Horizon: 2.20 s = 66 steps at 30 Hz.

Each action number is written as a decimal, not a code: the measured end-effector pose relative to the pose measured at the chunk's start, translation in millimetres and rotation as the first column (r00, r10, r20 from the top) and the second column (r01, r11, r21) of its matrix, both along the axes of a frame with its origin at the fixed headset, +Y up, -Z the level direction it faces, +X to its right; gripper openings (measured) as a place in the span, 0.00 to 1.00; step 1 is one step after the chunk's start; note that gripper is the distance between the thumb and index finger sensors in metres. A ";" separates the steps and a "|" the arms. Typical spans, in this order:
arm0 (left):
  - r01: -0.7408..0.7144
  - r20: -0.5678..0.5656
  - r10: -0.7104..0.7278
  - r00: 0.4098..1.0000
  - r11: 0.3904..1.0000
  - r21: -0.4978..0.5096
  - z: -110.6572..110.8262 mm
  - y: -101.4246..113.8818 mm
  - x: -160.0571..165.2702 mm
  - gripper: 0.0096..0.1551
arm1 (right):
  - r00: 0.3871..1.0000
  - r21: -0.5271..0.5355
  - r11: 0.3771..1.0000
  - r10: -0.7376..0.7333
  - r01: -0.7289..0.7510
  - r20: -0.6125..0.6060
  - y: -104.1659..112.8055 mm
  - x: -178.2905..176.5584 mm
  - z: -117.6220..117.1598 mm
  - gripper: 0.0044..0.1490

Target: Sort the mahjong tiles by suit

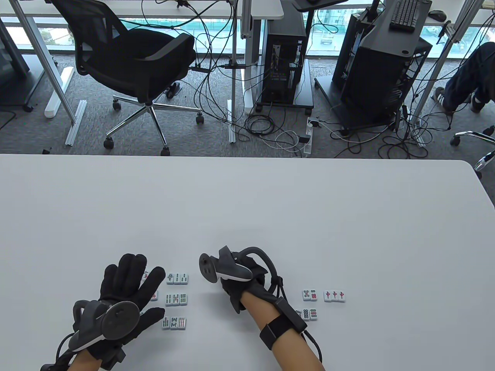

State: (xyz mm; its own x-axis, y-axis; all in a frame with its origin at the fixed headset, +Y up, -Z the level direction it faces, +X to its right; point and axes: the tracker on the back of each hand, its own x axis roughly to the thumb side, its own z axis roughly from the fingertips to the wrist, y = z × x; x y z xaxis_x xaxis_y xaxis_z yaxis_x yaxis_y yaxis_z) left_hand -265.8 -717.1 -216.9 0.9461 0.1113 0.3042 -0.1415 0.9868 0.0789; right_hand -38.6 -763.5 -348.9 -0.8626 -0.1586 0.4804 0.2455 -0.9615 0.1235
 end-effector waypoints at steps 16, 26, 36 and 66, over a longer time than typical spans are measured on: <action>0.020 -0.001 -0.020 1.000 1.000 -0.010 0.6 -1.6 1.3 0.52 | 0.994 0.049 0.998 0.023 -0.028 0.107 36.0 116.3 22.6 0.40; 0.034 -0.020 -0.034 0.999 0.999 -0.018 0.4 -1.6 1.4 0.52 | 0.980 -0.035 0.999 0.031 -0.025 0.196 25.0 188.0 43.6 0.38; 0.041 -0.017 -0.041 0.999 0.999 -0.023 0.1 -2.1 3.1 0.52 | 0.974 -0.022 0.991 0.136 -0.134 0.178 2.9 181.8 38.1 0.36; 0.035 0.027 -0.034 0.999 0.999 -0.015 2.9 -1.2 8.6 0.52 | 0.997 0.003 0.997 -0.078 0.078 0.016 -2.1 30.3 -4.1 0.36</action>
State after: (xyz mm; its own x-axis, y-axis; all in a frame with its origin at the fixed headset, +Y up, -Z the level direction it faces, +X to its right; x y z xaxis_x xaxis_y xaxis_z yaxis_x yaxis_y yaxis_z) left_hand -257.2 -718.3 -214.0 0.9409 0.0836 0.3283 -0.1091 0.9922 0.0597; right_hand -8.3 -765.6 -353.0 -0.8801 -0.0919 0.4657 0.1680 -0.9779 0.1244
